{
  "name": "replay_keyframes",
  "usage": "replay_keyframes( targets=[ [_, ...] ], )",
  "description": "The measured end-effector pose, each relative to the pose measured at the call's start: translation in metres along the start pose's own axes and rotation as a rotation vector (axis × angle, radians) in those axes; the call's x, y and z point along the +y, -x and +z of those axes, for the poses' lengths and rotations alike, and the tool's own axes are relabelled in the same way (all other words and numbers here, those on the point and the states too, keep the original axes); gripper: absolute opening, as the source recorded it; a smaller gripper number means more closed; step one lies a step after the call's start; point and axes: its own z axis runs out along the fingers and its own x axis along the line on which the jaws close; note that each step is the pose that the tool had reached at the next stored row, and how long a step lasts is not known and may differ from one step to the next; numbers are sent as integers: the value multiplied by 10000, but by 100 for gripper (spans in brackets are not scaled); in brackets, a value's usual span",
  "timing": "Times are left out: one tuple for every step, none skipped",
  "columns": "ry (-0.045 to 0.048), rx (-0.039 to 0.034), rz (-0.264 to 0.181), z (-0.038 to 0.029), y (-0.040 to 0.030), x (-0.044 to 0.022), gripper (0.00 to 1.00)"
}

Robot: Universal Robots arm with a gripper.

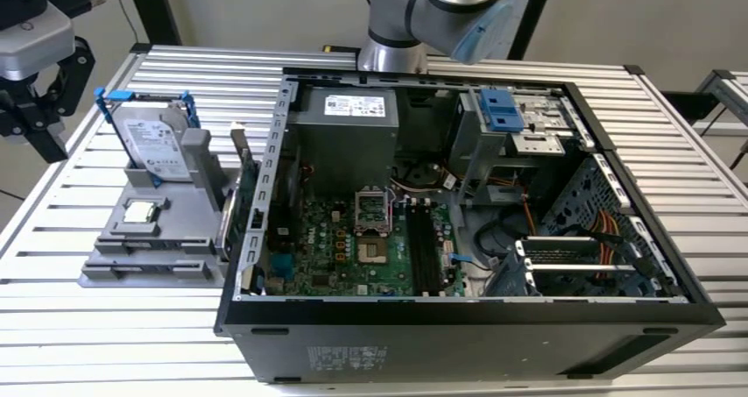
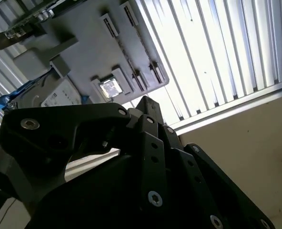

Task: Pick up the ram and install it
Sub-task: 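Pick up the ram and move it above insertion slot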

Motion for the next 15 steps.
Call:
replay_keyframes(
  targets=[
    [0, 2, -35, 0, -1, 1, 0],
    [0, 4, -76, 0, -1, 1, 0],
    [0, 7, -127, 0, -1, 1, 0],
    [0, 9, -178, 0, 0, 1, 0],
    [0, 12, -230, 0, 0, 1, 0],
    [-1, 16, -288, 0, 0, 0, 0],
    [-1, 20, -345, 0, 0, 0, 0],
    [-3, 23, -398, 0, 0, 0, 0],
    [-4, 26, -451, 0, 0, 0, 0],
    [-6, 29, -504, 0, 0, 0, 0],
    [-7, 33, -558, 0, 0, 0, 0],
    [-8, 36, -612, 0, 0, 0, 0],
    [-8, 39, -665, 0, 0, 0, 0],
    [-9, 42, -710, 0, 0, 0, 0],
    [-9, 46, -774, 0, 0, 0, 0]
  ],
)
